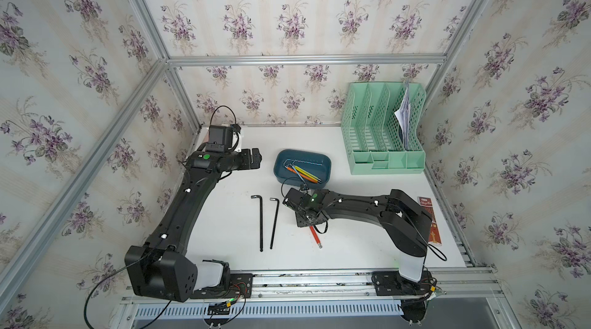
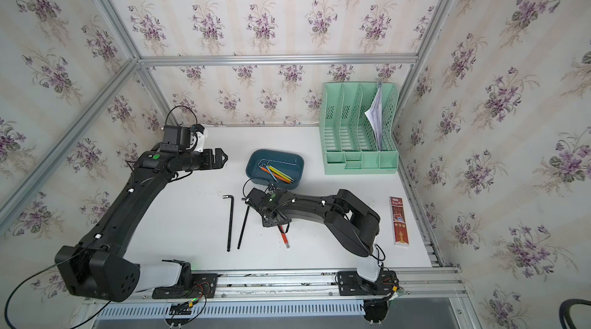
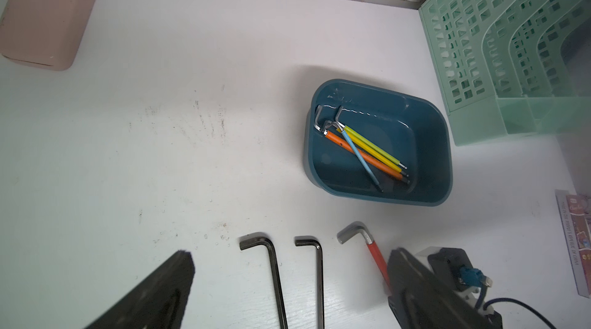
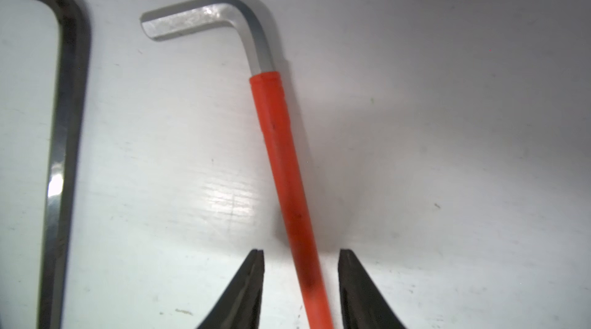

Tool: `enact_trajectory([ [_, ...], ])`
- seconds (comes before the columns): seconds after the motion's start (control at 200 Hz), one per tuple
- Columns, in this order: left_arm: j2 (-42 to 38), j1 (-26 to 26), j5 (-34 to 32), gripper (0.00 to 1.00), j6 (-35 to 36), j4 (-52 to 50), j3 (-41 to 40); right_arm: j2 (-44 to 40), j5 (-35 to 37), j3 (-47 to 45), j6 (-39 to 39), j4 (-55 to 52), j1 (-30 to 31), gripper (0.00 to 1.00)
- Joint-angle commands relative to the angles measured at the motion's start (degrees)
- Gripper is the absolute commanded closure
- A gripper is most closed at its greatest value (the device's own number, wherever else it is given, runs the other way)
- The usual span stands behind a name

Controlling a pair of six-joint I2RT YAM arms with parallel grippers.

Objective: Put the hex key on the desktop into the storage box
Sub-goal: Adjust the Allen key at the center of the board, then pick up the Allen key from the center of the board.

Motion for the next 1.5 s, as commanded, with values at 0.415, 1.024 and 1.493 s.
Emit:
enact_trajectory([
  [0.415,-0.65,0.04,-1.39,0.01,1.72,-0.40,-0.08,5.87,-1.84,0.66,-3.19,-2.82,-0.32,0.58],
  [1.024,0.15,0.04,-5.23,0.01,2.26,0.53,-1.66,1.31,1.94,-8.04,-2.01,3.45,-0.23,1.00],
  [1.493,-0.43,0.05,-5.30,0.01,2.52,0.05,-1.70,-10.03,6.01,-6.45,-5.16,2.71,-0.41,1.00],
])
